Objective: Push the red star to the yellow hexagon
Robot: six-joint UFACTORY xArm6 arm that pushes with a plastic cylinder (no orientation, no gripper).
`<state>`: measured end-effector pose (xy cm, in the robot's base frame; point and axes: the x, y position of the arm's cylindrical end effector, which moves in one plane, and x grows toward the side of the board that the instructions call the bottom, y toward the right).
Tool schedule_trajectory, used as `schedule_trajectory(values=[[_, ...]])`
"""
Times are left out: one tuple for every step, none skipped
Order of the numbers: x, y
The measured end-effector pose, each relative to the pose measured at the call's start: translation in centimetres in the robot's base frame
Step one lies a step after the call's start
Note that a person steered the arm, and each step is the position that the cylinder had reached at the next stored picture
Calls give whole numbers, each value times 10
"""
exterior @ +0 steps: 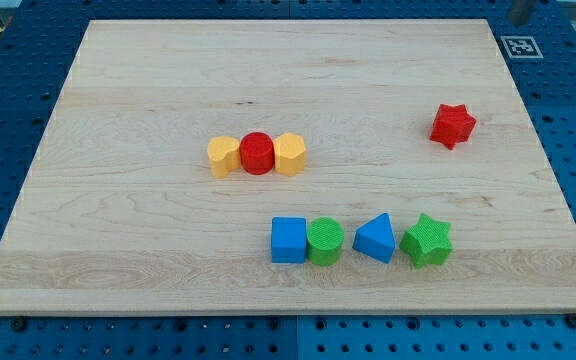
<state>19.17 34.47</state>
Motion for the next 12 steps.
schedule_trajectory(values=[[3,1],[8,1],[8,1],[13,1],[32,-5],[58,-31],[76,-46],[86,-46],[97,-47],[110,-47],[127,-57],[150,-80]])
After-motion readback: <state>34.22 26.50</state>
